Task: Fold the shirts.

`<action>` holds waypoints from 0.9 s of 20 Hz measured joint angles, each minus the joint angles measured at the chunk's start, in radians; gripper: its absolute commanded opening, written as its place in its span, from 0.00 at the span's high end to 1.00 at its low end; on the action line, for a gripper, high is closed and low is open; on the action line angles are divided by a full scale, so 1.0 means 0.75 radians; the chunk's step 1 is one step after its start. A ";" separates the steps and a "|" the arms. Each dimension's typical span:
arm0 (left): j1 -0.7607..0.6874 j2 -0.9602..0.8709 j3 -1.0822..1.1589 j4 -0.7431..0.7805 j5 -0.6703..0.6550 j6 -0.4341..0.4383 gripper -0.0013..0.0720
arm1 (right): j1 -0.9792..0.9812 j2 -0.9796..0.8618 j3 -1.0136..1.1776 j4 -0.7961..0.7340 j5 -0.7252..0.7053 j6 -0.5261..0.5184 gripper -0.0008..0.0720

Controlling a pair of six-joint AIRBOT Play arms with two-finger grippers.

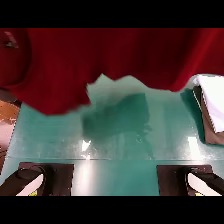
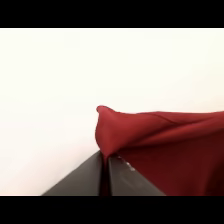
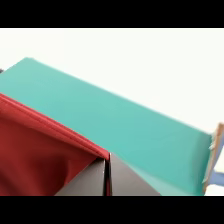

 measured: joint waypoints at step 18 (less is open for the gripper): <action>0.002 -0.680 -0.631 0.477 -0.225 -0.180 0.95 | 0.140 -0.878 -0.121 -0.074 0.175 0.125 0.97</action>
